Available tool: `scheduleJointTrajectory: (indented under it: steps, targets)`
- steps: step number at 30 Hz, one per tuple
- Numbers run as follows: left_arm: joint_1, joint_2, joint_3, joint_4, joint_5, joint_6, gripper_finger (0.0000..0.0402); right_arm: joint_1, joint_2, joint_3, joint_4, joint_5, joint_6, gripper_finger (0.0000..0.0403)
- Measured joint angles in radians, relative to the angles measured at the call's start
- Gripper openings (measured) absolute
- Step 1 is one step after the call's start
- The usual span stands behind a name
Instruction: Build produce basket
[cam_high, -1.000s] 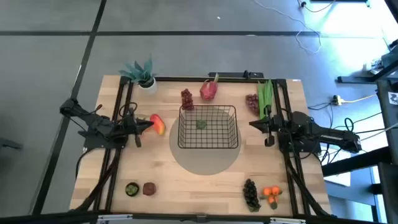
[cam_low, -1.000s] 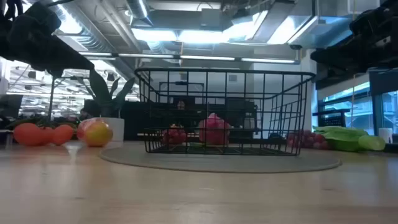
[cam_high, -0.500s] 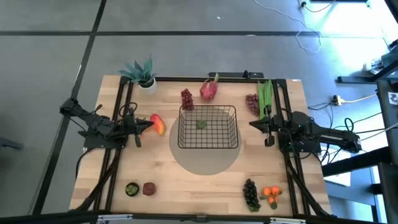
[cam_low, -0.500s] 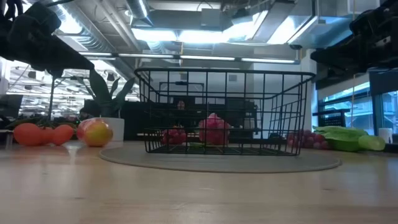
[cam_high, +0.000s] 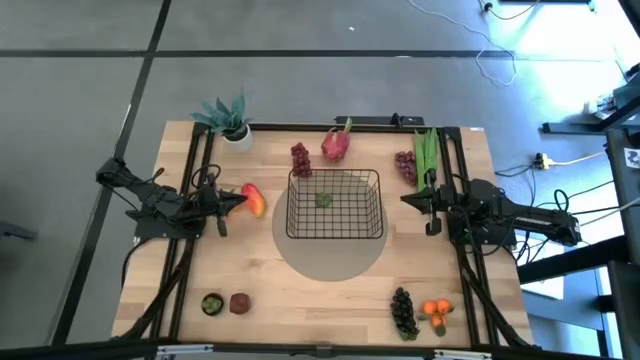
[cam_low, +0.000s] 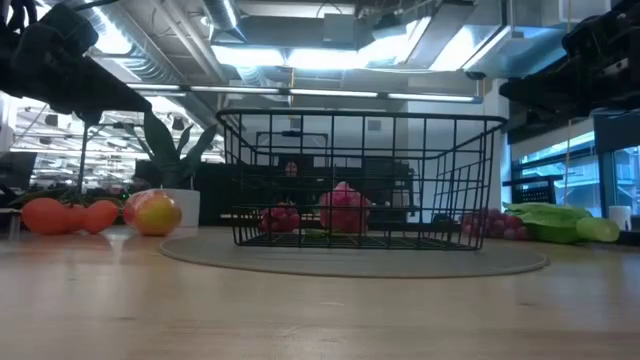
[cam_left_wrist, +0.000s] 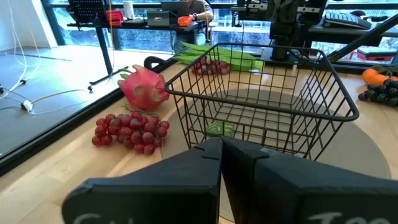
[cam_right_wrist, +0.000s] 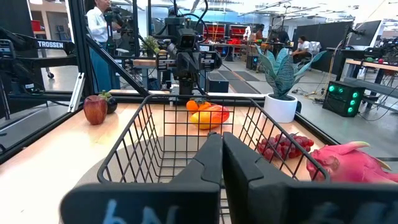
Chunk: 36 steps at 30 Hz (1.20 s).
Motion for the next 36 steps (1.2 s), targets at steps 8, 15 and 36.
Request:
scheduleJointTrajectory:
  steps: [8, 15, 36]
  targets:
    - [0.000, 0.000, 0.000, 0.000, 0.000, 0.000, 0.0000, 0.000, 0.000, 0.000, 0.000, 0.000, 0.000, 0.0000]
    - [0.000, 0.000, 0.000, 0.000, 0.000, 0.000, 0.0000, 0.000, 0.000, 0.000, 0.002, 0.001, -0.022, 0.0000]
    - [0.000, 0.000, 0.000, 0.000, 0.000, 0.000, 0.0000, -0.002, 0.001, 0.000, 0.034, 0.023, 0.240, 0.0000]
